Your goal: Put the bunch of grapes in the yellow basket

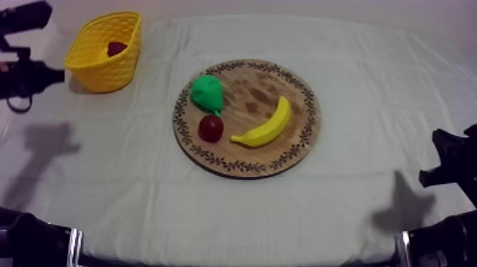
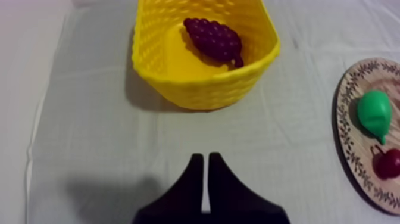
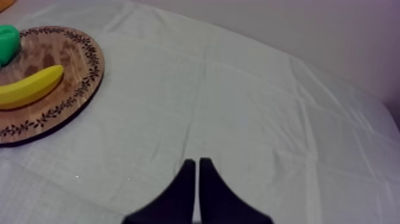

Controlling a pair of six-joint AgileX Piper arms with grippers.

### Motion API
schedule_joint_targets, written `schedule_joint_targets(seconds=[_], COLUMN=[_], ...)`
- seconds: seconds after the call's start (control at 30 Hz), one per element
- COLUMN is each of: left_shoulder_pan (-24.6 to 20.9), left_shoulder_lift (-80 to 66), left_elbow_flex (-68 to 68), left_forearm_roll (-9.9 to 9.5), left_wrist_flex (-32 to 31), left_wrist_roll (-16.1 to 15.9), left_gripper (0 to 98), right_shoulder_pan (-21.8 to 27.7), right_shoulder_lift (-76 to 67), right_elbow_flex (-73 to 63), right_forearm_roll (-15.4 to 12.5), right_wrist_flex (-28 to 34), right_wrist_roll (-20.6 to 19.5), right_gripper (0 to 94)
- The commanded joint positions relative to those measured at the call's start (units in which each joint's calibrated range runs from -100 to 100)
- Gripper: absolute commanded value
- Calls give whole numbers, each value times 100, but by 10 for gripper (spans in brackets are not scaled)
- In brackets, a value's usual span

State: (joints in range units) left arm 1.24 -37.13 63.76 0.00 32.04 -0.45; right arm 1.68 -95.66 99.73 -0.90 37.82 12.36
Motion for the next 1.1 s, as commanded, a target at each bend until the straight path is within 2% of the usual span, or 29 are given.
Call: schedule_joint_targets(seconds=[0.0,0.17,0.4,0.63,0.77,0.9,1.07], left_shoulder_pan=[10,47,262,409,422,428,430], left_shoulder_lift=[-1179,-2376,-3877,-5248,-5965,-6210,-6274], left_elbow_flex=[689,1393,2235,3119,3333,3331,3327], left_forearm_roll=[21,157,158,43,-69,-99,-133], left_wrist_flex=[-14,-88,-115,106,582,880,961], left_wrist_roll=[-49,-169,-131,126,302,334,391], left_gripper=[2,0,0,0,0,0,0], right_shoulder_pan=[0,0,0,0,0,0,0], right_shoulder_lift=[-1,-1,-1,-1,-1,-1,-1], right_elbow_flex=[4,4,4,4,4,4,4], right_forearm_roll=[0,0,0,0,0,0,0], right_wrist_flex=[0,0,0,0,0,0,0], right_wrist_roll=[2,2,1,0,0,0,0], right_gripper=[2,2,2,2,2,2,2])
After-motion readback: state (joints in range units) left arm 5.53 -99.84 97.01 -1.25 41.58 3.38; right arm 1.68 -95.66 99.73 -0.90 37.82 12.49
